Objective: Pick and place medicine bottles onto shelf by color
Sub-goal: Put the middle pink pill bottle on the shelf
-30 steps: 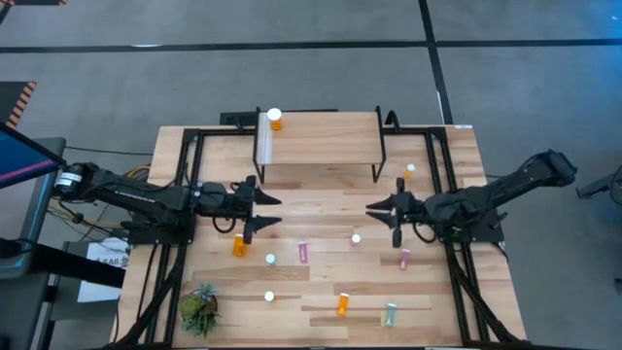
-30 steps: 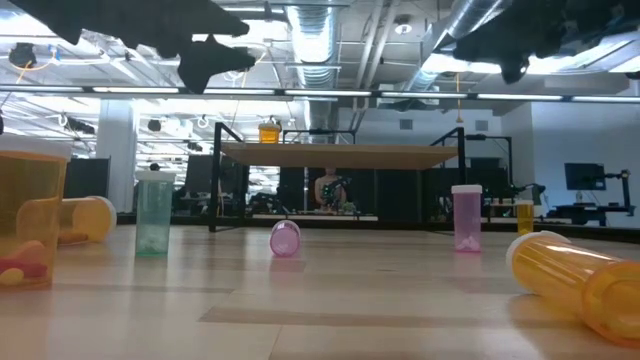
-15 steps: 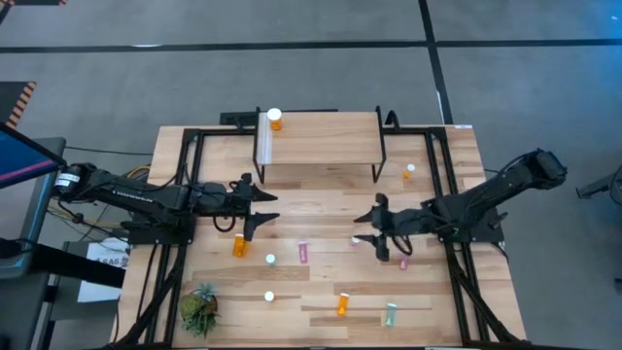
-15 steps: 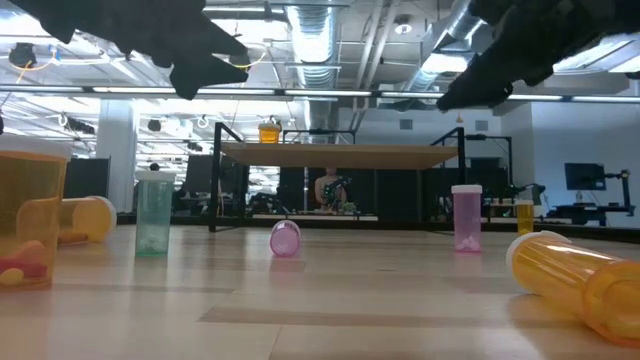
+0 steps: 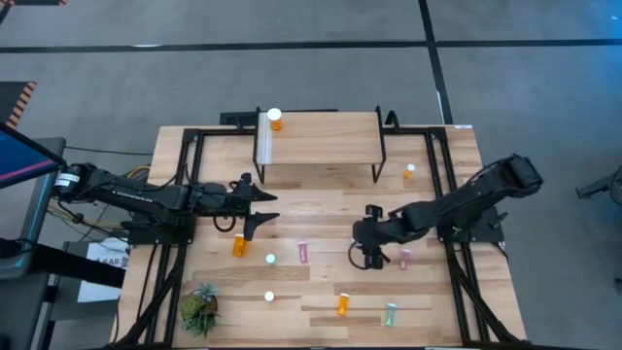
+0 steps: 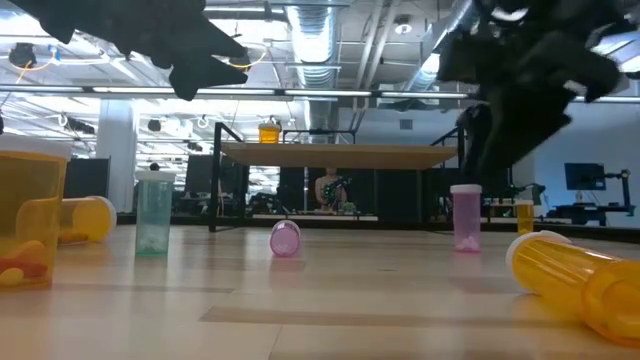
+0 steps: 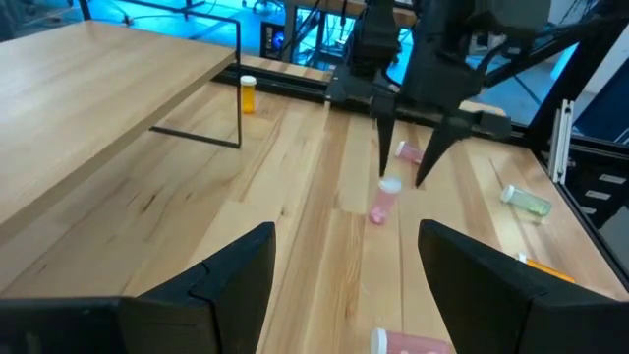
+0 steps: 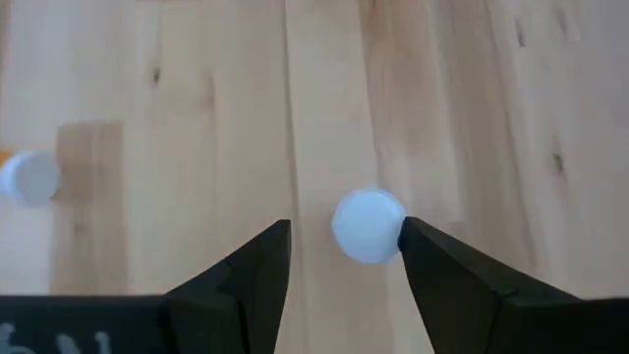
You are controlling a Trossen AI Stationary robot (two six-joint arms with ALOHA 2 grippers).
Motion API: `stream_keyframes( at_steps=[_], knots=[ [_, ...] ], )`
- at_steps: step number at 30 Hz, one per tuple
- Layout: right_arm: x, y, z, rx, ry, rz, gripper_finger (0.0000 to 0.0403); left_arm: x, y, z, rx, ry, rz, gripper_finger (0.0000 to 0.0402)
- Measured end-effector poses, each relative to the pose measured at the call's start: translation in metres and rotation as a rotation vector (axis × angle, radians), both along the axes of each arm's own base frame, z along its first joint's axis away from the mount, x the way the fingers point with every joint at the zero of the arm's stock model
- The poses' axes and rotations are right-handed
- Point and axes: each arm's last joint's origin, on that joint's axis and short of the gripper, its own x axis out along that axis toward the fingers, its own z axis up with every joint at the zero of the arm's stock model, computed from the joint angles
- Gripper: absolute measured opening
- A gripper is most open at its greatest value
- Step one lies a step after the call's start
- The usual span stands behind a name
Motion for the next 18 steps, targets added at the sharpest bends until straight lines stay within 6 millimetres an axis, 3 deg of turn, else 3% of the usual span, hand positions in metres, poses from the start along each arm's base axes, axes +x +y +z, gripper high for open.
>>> stream_keyframes(
  at_steps=[5, 18],
  knots=[
    [0.0005, -0.0057, -0.0098, 0.03, 0.064, -0.02, 0.0221, 0.0, 0.0, 0.0, 0.0, 0.0, 0.0, 0.0237],
    [0.0029, -0.0064, -0.0038, 0.035, 0.018, -0.015, 0.0215, -0.0002, 0.0, -0.0008, -0.022, 0.006, 0.006, 0.0237]
  ],
)
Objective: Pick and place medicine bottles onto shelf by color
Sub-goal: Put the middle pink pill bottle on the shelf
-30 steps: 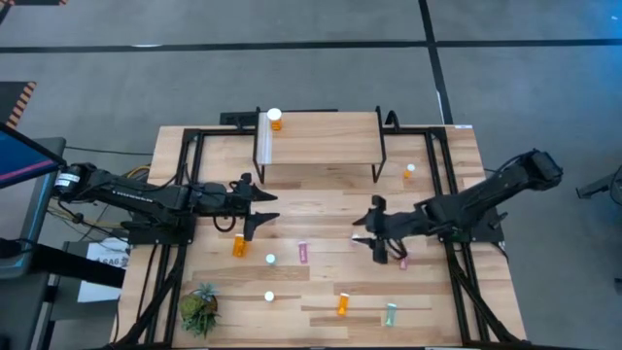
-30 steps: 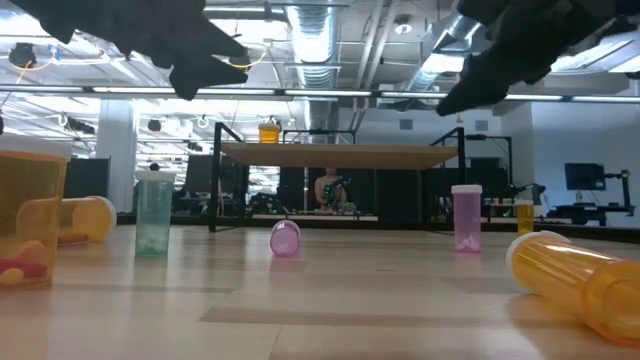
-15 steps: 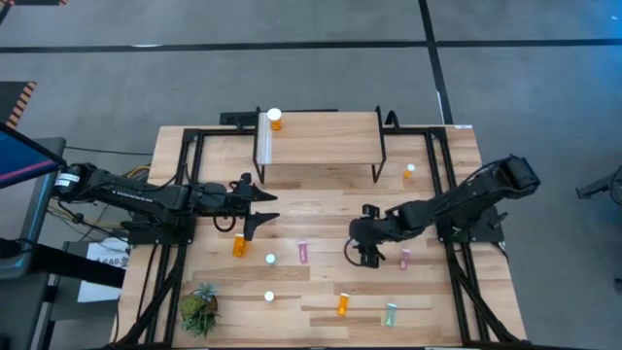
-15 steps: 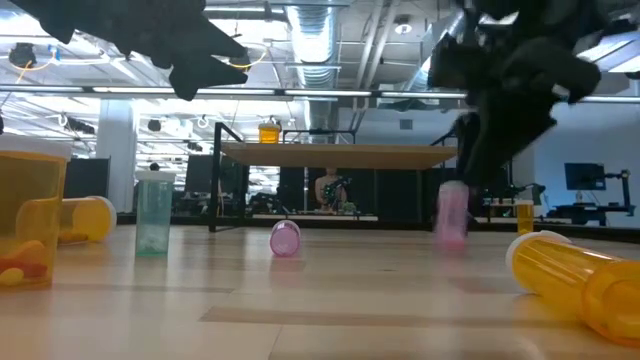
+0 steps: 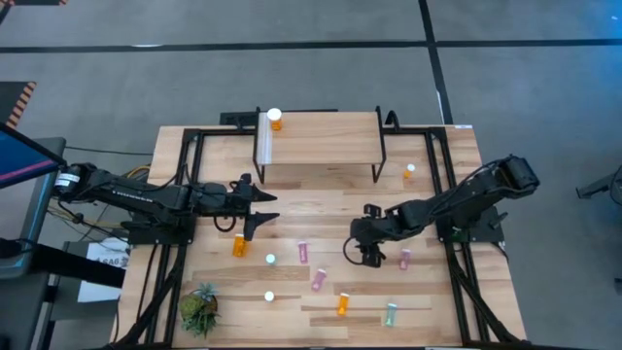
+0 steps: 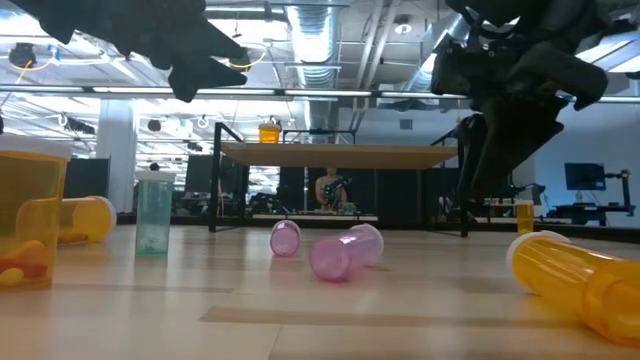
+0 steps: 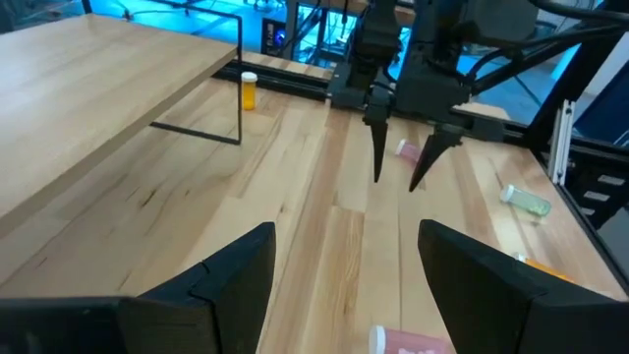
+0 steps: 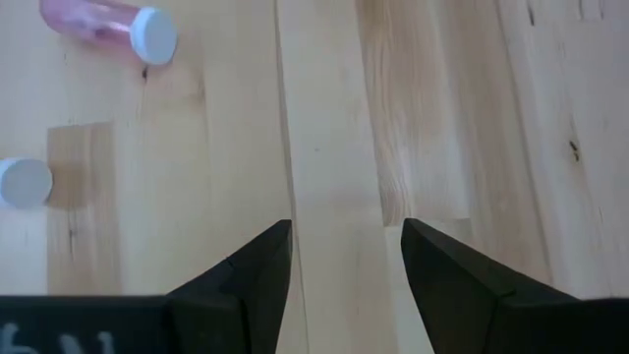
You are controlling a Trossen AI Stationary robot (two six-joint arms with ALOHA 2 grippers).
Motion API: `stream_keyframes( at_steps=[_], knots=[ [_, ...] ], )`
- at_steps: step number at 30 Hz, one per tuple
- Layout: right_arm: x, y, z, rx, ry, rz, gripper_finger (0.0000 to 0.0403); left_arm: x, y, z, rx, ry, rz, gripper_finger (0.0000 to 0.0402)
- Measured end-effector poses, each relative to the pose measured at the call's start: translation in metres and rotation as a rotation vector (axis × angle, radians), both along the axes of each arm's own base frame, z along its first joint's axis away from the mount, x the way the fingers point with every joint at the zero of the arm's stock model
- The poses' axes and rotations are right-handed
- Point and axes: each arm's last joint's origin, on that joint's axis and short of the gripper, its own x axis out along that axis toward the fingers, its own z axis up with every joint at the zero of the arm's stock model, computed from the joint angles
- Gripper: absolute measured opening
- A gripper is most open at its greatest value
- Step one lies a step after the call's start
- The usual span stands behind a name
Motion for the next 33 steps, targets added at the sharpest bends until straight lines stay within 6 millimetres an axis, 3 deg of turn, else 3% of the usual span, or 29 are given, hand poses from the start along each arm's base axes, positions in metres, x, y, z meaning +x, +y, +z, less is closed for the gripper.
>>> stream_keyframes(
  at_steps=[7, 12, 21, 25, 33],
  knots=[
    [-0.003, 0.004, 0.012, 0.014, -0.061, 0.016, 0.0205, 0.001, -0.007, 0.005, -0.061, -0.026, -0.035, 0.0237],
    [-0.007, 0.01, 0.03, 0.034, -0.163, 0.036, 0.0198, 0.003, -0.018, 0.018, -0.017, -0.06, -0.057, 0.0237],
    [-0.008, 0.027, 0.048, 0.06, -0.323, 0.095, 0.0196, 0.015, -0.036, 0.021, 0.006, -0.035, -0.108, 0.0237],
    [0.002, 0.036, 0.041, 0.027, -0.374, 0.168, 0.0194, 0.024, -0.04, 0.021, 0.031, -0.014, -0.124, 0.0237],
    [0.028, 0.044, 0.009, -0.054, -0.392, 0.288, 0.0196, 0.037, -0.038, 0.013, 0.066, 0.028, -0.108, 0.0237]
  ],
)
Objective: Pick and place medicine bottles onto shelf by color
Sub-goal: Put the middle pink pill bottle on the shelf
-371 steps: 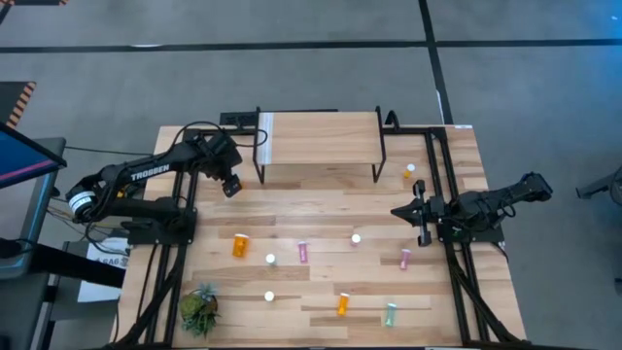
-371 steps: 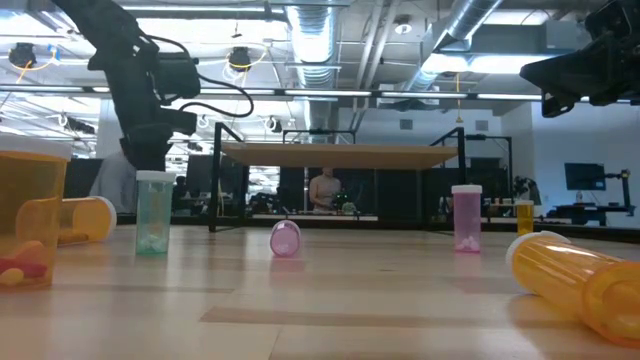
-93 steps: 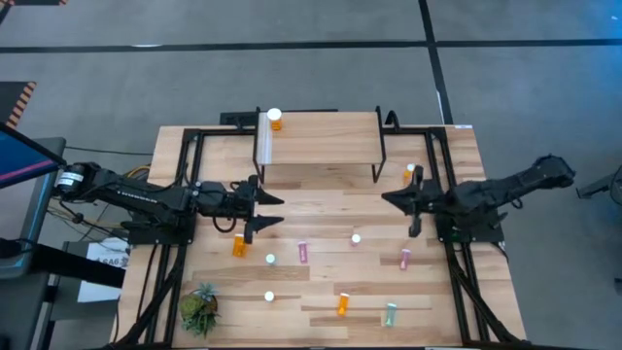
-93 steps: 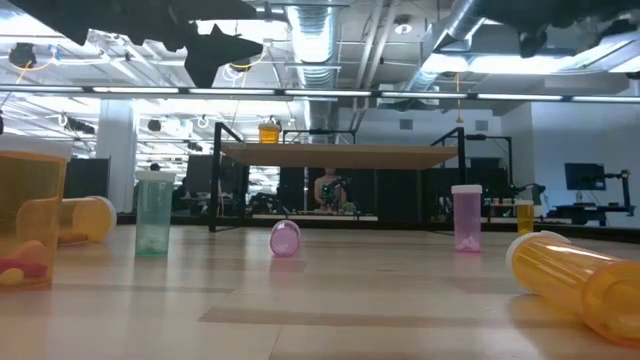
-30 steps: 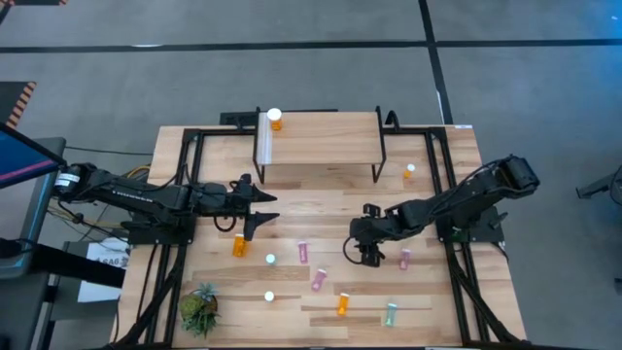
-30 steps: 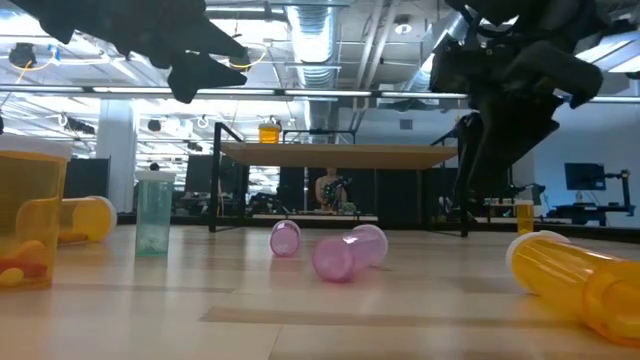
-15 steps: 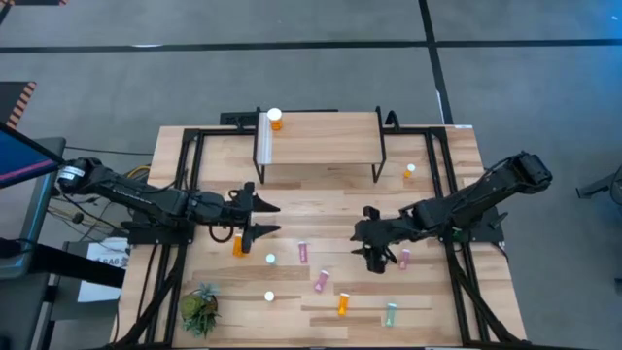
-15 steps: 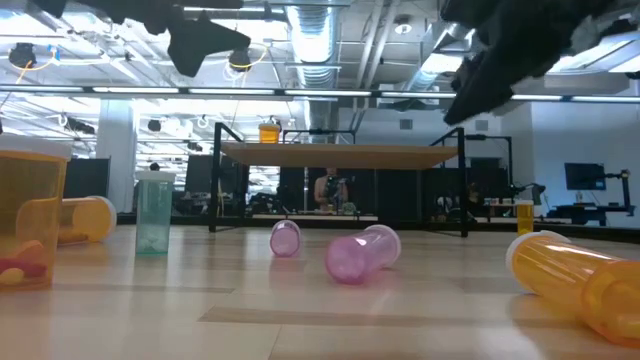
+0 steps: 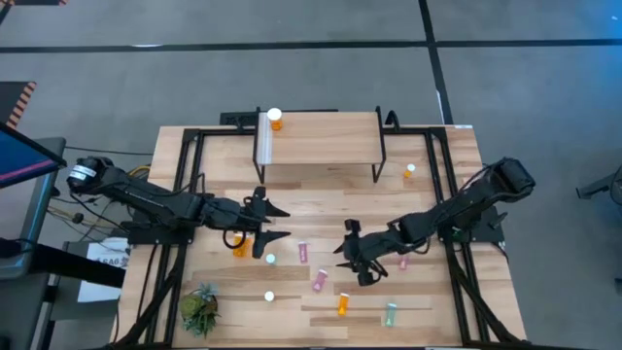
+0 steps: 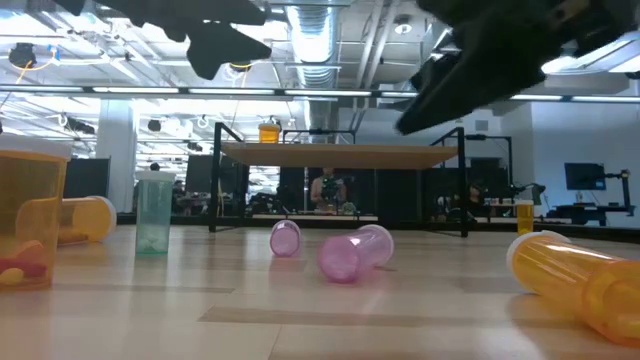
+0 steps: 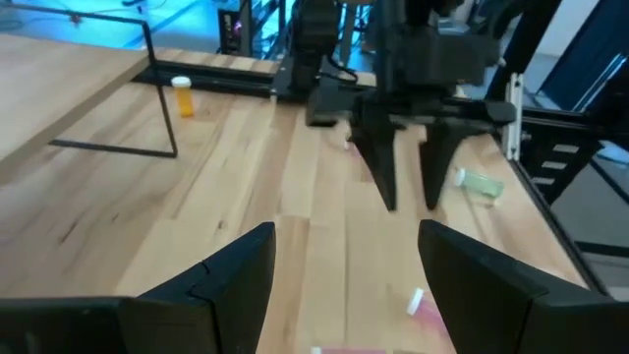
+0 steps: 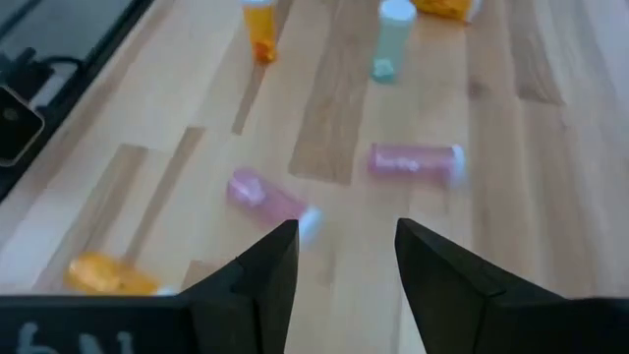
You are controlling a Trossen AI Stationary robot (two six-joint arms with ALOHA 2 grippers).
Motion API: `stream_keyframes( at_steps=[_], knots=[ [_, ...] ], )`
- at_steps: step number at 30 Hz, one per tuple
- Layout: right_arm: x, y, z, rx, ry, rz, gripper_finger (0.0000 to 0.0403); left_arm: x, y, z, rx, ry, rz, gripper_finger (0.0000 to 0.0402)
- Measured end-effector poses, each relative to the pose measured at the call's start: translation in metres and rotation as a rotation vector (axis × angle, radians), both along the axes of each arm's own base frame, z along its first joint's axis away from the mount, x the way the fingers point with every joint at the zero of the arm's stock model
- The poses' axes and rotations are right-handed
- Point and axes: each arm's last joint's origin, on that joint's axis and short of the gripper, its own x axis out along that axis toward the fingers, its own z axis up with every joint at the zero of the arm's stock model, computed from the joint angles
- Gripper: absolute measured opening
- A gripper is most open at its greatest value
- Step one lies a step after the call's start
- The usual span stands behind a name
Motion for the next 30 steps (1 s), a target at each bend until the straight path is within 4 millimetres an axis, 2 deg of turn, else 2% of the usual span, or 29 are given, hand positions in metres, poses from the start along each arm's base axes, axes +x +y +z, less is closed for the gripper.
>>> stream_keyframes(
  at_steps=[5, 16, 21, 30],
  knots=[
    [0.013, 0.0, -0.018, 0.047, 0.032, 0.068, 0.0192, 0.001, 0.004, -0.001, 0.002, 0.003, 0.018, 0.0237],
    [0.051, 0.015, -0.039, 0.017, 0.104, 0.211, 0.0189, 0.001, 0.007, -0.002, 0.005, 0.024, 0.029, 0.0237],
    [0.058, 0.015, -0.048, -0.001, 0.156, 0.211, 0.0188, 0.001, 0.007, -0.003, 0.006, 0.032, 0.029, 0.0237],
    [0.061, 0.007, -0.049, -0.016, 0.155, 0.203, 0.0209, 0.001, 0.007, -0.003, 0.006, 0.03, 0.027, 0.0237]
  ],
)
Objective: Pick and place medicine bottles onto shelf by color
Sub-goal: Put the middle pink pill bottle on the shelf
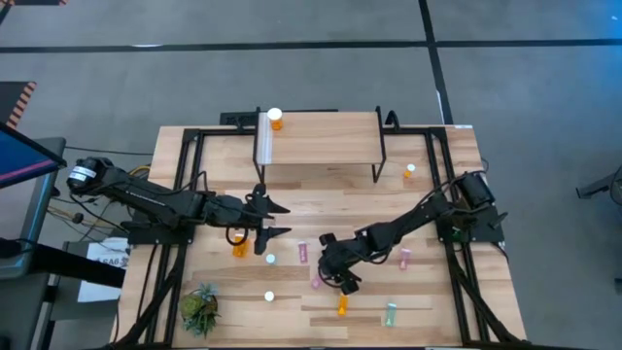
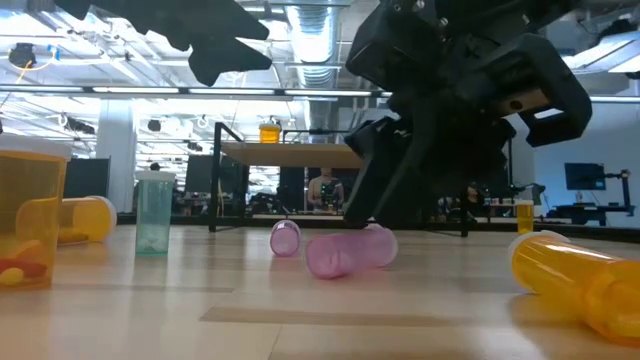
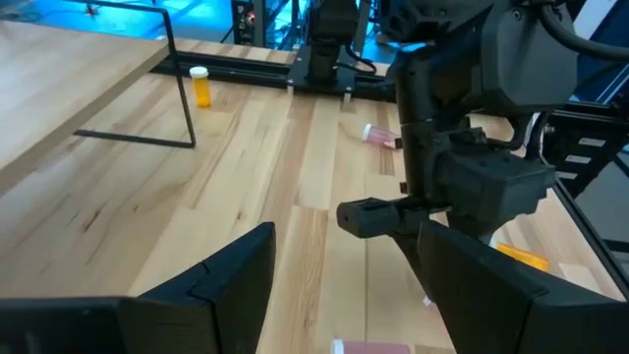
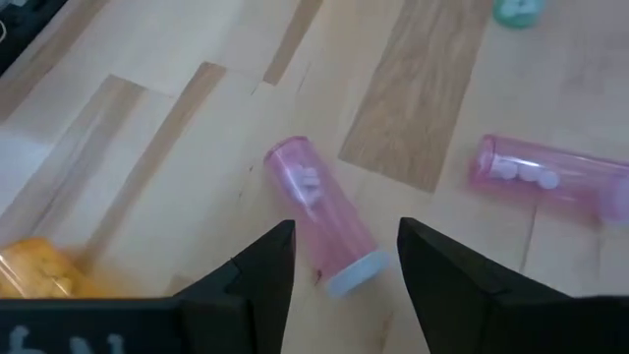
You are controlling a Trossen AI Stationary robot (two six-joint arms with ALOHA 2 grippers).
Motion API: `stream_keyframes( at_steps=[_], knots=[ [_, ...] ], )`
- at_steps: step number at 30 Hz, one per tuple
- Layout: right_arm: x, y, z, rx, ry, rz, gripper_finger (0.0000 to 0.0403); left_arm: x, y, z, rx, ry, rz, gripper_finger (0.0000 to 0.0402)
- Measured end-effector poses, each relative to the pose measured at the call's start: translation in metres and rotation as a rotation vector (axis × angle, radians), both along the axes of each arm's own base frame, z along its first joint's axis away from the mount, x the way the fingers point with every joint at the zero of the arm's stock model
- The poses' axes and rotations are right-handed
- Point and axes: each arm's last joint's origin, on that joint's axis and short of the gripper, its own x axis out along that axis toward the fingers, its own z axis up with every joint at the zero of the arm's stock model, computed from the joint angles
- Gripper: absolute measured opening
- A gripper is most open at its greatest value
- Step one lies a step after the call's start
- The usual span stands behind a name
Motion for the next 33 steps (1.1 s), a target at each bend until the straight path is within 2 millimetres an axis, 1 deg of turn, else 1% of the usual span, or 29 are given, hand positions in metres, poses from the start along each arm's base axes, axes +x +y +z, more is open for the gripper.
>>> stream_keyframes(
  at_steps=[7, 11, 16, 21, 33],
  knots=[
    [0.0013, -0.004, -0.0001, 0.0, 0.001, -0.015, 0.023, -0.0001, 0.0, -0.0003, 0.001, 0.002, 0.001, 0.0237],
    [0.0004, -0.0041, -0.0009, -0.001, 0.015, -0.017, 0.023, -0.0001, 0.0001, -0.0003, 0.001, 0.002, 0.001, 0.0237],
    [-0.0044, -0.0046, -0.0055, 0.009, 0.086, -0.04, 0.0229, -0.0001, 0.0001, -0.0004, 0.001, 0.003, 0.001, 0.0237],
    [-0.0054, -0.0001, -0.0048, 0.013, 0.083, -0.032, 0.0229, -0.0001, 0.0001, -0.0004, 0.002, 0.002, 0.002, 0.0237],
    [-0.0068, -0.0004, -0.006, 0.007, 0.102, -0.032, 0.0228, -0.0002, 0.0005, -0.0004, 0.009, 0.002, 0.013, 0.0237]
  ],
)
